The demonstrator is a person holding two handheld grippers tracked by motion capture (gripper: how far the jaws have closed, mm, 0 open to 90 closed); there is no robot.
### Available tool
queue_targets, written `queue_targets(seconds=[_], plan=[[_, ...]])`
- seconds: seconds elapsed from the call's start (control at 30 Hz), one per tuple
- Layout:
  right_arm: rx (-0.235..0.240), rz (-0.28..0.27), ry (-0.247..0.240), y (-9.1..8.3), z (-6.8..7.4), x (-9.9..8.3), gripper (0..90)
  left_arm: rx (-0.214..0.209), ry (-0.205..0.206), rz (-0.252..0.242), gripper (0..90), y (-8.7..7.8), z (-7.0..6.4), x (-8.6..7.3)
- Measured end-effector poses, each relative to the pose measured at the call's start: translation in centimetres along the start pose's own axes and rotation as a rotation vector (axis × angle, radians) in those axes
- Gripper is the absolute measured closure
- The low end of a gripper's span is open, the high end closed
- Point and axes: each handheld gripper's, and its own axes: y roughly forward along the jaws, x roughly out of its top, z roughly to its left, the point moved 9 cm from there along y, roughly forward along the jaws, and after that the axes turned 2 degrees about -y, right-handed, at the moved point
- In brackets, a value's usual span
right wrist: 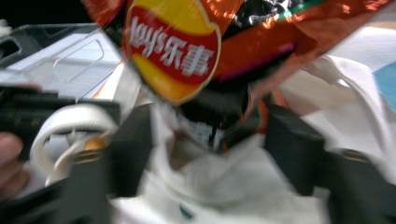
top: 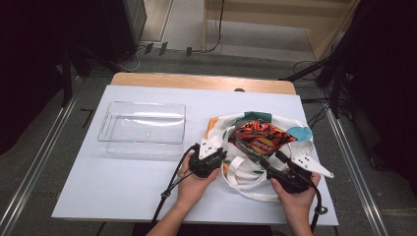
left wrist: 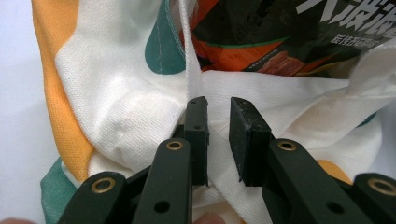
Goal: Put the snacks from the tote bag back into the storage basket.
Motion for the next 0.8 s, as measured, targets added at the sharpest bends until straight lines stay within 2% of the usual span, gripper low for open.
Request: queue_targets(seconds=[0.03, 0.17, 0.23, 0.3, 0.33, 0.37, 0.43, 0.47, 0.5, 0.53, 0.63, 0.67, 0.8], plan=[[0.008, 0.009, 0.010, 0.7, 0.0, 0.3, 25.4, -0.001, -0.002, 0.000, 78.0, 0.0, 0.0, 0.0], [-0.028, 0.015, -0.011, 2.7, -0.2, 1.1, 25.9, 0.000, -0.004, -0.001, 78.0, 0.0, 0.0, 0.0], [-0.044, 0.021, -0.035, 3.5, -0.1, 1.2, 32.2, -0.001, -0.005, -0.002, 77.9, -0.1, 0.1, 0.0], [-0.042, 0.024, -0.058, 4.0, 0.1, 1.2, 44.9, -0.001, -0.007, -0.007, 77.2, -0.1, 0.1, 0.0], [-0.042, 0.024, -0.058, 4.0, 0.1, 1.2, 44.9, -0.001, -0.005, -0.014, 77.2, -0.2, 0.1, 0.1], [-0.033, 0.018, -0.057, 3.9, 0.3, 1.3, 56.0, 0.000, -0.005, -0.019, 76.2, -0.2, 0.0, 0.1], [-0.029, 0.017, -0.054, 3.8, 0.3, 1.3, 59.4, -0.005, -0.003, -0.025, 75.8, -0.3, 0.0, 0.1], [-0.022, 0.013, -0.047, 3.7, 0.3, 1.4, 65.2, -0.010, -0.004, -0.031, 75.0, -0.4, 0.0, 0.2], [-0.017, 0.006, -0.039, 3.6, 0.4, 1.5, 74.6, -0.019, -0.009, -0.035, 74.2, -0.4, 0.0, 0.2], [-0.028, -0.001, -0.035, 3.5, 0.3, 1.7, 80.1, -0.029, -0.012, -0.039, 73.3, -0.5, -0.1, 0.2], [-0.052, 0.027, -0.044, 3.2, 0.1, 2.4, 89.8, -0.047, -0.012, -0.048, 70.0, -0.9, -0.2, 0.2], [-0.054, 0.026, -0.041, 3.0, 0.0, 2.6, 90.0, -0.053, -0.010, -0.048, 68.9, -1.0, -0.2, 0.2], [-0.033, 0.012, -0.036, 2.6, -0.1, 3.0, 90.0, -0.081, -0.052, -0.045, 67.2, -1.6, -0.1, 0.5]])
